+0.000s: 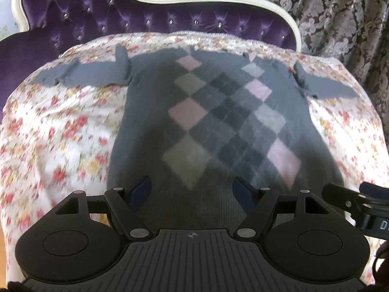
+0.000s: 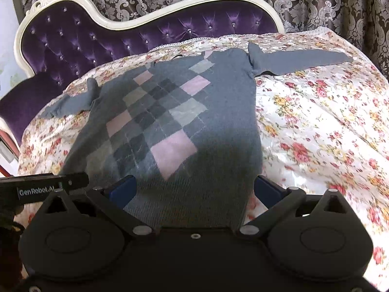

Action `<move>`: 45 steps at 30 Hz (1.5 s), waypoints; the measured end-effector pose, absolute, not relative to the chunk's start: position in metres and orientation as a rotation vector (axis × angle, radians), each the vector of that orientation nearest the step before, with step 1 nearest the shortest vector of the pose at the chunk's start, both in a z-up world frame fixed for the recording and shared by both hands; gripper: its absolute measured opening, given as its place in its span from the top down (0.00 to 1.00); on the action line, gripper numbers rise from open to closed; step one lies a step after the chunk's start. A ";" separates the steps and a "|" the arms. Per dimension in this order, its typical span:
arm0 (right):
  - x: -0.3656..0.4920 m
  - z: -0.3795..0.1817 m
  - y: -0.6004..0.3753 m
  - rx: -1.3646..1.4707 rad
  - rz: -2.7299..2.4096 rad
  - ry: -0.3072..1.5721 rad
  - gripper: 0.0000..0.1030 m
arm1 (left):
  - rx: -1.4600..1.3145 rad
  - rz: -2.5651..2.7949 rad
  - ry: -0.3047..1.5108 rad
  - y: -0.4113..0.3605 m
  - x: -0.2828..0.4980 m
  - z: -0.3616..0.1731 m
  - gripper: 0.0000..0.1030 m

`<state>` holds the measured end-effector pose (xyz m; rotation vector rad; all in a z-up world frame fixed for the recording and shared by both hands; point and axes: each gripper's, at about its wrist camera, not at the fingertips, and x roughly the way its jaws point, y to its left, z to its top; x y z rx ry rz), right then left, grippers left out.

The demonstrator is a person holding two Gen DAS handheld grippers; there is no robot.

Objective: Fold small clothes
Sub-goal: 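Move the right gripper to the sleeve cuff and close on it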

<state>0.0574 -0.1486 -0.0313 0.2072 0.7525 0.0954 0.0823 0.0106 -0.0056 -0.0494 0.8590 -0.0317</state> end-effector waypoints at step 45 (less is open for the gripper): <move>0.365 -0.080 -0.506 0.663 -0.394 0.561 0.29 | -0.013 0.004 0.783 0.010 0.236 -0.075 0.12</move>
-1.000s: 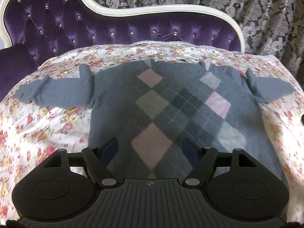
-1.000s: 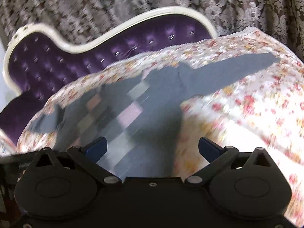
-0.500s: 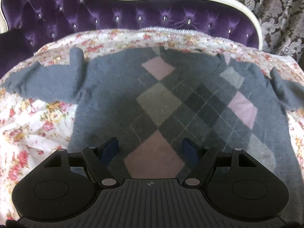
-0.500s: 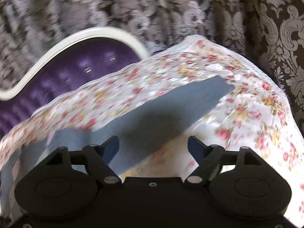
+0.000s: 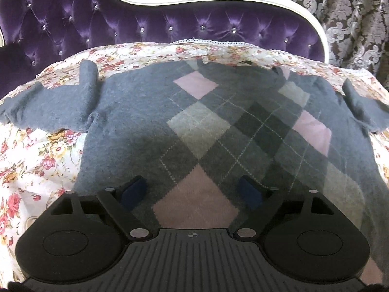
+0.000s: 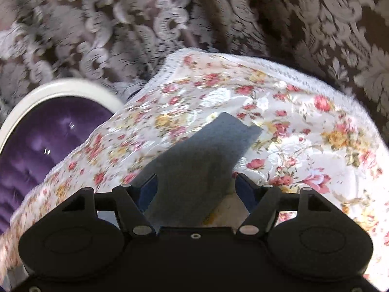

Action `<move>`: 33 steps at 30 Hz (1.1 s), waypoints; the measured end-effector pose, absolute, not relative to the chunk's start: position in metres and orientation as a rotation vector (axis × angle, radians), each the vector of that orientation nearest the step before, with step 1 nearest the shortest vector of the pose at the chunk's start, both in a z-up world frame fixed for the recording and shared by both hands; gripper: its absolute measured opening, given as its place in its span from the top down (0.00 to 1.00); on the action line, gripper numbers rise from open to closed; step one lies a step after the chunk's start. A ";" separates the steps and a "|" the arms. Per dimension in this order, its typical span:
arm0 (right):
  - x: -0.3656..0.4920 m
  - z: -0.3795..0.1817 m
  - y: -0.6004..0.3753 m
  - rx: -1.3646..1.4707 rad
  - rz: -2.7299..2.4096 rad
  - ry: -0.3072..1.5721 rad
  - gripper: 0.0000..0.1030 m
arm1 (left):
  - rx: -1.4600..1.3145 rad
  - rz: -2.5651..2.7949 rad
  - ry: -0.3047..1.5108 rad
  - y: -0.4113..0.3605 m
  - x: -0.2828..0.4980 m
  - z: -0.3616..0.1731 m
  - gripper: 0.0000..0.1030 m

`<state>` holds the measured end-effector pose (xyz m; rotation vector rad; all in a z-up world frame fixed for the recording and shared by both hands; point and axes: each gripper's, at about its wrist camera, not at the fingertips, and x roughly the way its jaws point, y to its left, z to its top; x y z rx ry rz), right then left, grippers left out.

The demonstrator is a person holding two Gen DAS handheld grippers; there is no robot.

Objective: Fold small clothes
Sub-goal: 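Move the right gripper to the sleeve cuff and close on it, then lift the held sleeve with the right gripper and fold it across the body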

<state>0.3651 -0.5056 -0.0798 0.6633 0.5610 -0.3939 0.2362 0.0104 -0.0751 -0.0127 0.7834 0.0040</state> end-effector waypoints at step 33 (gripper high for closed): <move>0.315 0.101 -0.441 0.315 -0.286 0.412 0.88 | -0.107 -0.101 0.775 0.018 0.209 -0.043 0.08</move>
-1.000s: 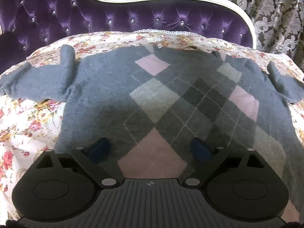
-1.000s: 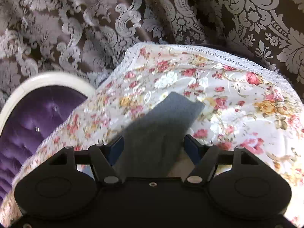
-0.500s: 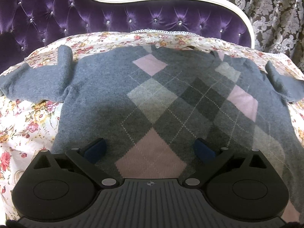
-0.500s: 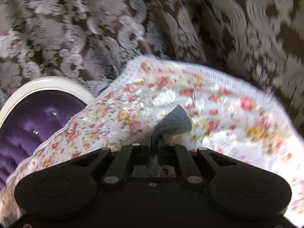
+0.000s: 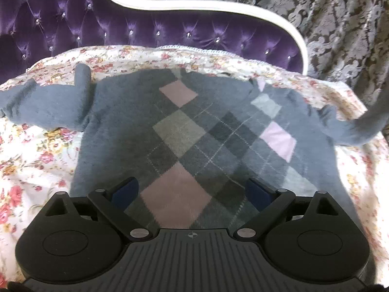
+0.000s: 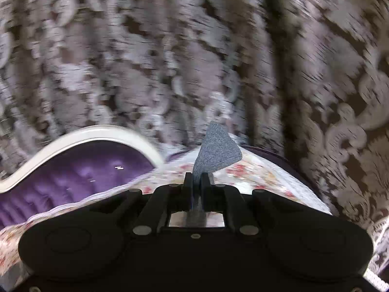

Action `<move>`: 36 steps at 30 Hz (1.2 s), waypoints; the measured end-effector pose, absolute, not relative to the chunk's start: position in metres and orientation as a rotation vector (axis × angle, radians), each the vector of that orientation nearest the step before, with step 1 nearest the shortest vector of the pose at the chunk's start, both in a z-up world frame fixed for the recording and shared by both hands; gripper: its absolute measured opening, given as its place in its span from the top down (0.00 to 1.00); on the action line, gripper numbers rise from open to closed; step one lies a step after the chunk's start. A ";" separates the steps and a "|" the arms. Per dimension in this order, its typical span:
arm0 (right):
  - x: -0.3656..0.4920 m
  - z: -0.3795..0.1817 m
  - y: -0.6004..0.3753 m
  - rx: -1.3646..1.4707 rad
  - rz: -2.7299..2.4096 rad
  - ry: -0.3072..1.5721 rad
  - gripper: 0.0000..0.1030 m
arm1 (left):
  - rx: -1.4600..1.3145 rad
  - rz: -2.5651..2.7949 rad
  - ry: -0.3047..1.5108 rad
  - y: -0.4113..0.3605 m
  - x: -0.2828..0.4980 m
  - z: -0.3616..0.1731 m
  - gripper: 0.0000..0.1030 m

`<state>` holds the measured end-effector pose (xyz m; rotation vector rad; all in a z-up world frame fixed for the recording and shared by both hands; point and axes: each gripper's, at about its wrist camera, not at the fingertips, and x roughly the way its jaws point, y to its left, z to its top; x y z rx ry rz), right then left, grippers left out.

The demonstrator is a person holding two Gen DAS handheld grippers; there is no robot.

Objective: Fold small clothes
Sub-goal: 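Lift the held sleeve with the right gripper and fold it across the body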

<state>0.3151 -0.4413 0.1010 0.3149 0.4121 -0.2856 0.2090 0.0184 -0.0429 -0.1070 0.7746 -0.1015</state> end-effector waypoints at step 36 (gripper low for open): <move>0.300 -0.034 -0.026 0.025 0.538 0.617 0.48 | -0.230 0.008 0.762 0.143 0.169 -0.027 0.07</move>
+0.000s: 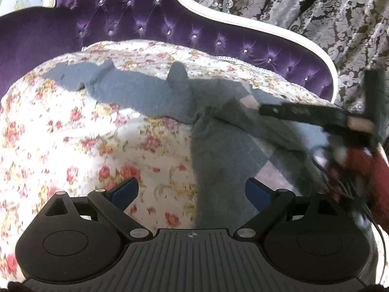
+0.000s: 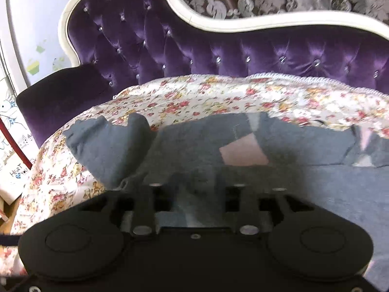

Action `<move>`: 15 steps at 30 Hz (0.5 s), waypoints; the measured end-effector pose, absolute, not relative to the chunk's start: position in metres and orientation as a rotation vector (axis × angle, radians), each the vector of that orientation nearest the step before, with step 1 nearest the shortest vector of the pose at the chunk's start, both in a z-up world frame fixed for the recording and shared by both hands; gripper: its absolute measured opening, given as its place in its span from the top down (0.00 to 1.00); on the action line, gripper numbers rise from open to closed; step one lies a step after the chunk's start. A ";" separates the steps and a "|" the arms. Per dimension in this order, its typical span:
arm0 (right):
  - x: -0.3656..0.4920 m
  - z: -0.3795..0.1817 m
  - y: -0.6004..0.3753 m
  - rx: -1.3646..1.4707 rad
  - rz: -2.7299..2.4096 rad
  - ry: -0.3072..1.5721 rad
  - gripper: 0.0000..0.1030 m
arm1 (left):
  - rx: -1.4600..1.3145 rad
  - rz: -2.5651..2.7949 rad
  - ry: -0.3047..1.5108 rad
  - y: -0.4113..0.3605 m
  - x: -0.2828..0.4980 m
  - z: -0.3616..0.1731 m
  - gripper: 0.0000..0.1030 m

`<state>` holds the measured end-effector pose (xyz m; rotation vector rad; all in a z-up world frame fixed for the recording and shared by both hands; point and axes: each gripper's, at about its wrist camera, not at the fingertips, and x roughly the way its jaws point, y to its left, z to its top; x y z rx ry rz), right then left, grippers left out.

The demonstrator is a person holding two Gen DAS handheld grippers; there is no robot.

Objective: Fold small clothes
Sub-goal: 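Lift the held sleeve with the right gripper and fold it across the body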

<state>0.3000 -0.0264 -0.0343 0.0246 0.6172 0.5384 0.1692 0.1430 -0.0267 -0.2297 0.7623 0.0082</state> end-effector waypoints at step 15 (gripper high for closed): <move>0.215 -0.061 -0.090 0.067 0.460 0.623 0.48 | -0.176 -0.134 0.759 0.112 0.251 -0.027 0.15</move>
